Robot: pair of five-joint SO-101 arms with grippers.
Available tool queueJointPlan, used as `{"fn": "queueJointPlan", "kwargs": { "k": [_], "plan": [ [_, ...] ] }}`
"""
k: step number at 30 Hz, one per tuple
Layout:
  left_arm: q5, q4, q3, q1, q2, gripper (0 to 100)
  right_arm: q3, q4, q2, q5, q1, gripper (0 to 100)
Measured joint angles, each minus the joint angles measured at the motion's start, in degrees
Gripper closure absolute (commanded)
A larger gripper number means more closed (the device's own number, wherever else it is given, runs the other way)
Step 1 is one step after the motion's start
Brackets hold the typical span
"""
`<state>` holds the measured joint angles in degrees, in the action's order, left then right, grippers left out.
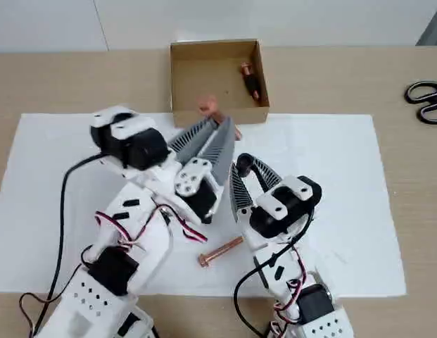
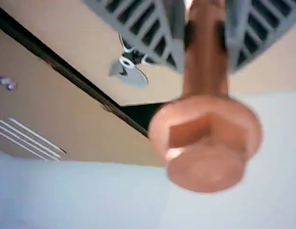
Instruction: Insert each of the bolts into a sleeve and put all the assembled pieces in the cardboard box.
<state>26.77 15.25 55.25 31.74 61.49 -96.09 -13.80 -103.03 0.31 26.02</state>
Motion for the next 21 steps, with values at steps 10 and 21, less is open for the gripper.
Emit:
{"fn": "queueJointPlan", "kwargs": {
  "k": [10, 21],
  "plan": [
    [-2.29, 6.15, 0.09, 0.44, 0.09, 99, 0.0, 1.93, 0.0, 6.95, 0.0, 99.2],
    [-8.0, 8.7, 0.09, 5.01, 0.09, 99, 0.0, 1.93, 0.0, 6.95, 0.09, 99.2]
  ]
}}
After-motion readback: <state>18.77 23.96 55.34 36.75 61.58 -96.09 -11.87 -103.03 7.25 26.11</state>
